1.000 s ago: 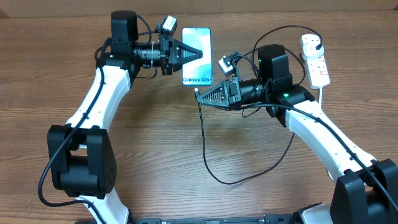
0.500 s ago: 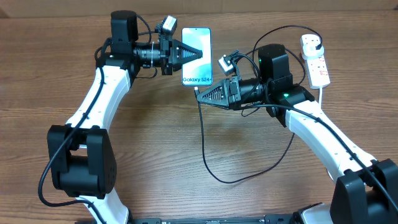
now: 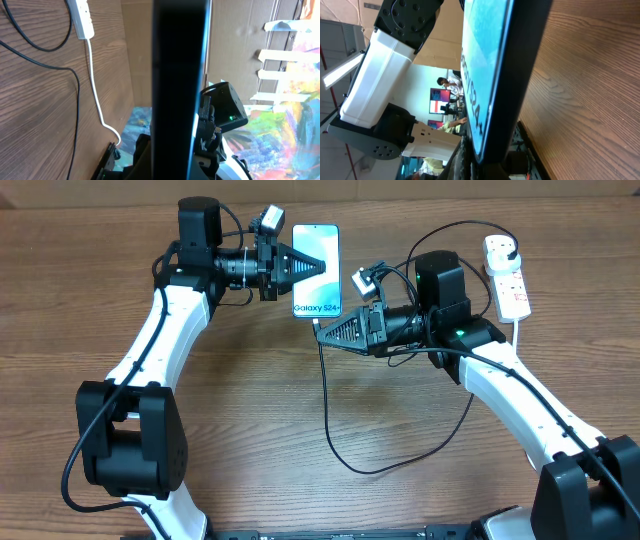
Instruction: Plug charger to phone and switch on socket
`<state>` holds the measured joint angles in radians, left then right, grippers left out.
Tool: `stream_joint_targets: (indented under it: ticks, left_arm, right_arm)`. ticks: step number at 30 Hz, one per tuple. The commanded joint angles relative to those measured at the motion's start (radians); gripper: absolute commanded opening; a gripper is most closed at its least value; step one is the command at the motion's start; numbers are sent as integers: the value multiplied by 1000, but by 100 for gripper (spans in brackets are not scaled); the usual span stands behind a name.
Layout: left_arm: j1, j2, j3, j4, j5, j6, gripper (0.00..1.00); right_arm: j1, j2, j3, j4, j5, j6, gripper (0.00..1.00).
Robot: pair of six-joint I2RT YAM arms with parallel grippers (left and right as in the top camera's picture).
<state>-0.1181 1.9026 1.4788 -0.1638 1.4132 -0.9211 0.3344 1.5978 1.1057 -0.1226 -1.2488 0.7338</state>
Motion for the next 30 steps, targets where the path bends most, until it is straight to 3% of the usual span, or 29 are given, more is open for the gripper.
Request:
stream_joint_targets:
  ticks: [1, 30]
  left_arm:
    - [3, 1, 16, 3, 20, 8, 4]
    - [19, 1, 16, 2, 4, 8, 4]
  right_arm:
    - [-3, -14, 7, 9, 2, 3, 4]
    - [-6, -14, 7, 9, 3, 3, 4]
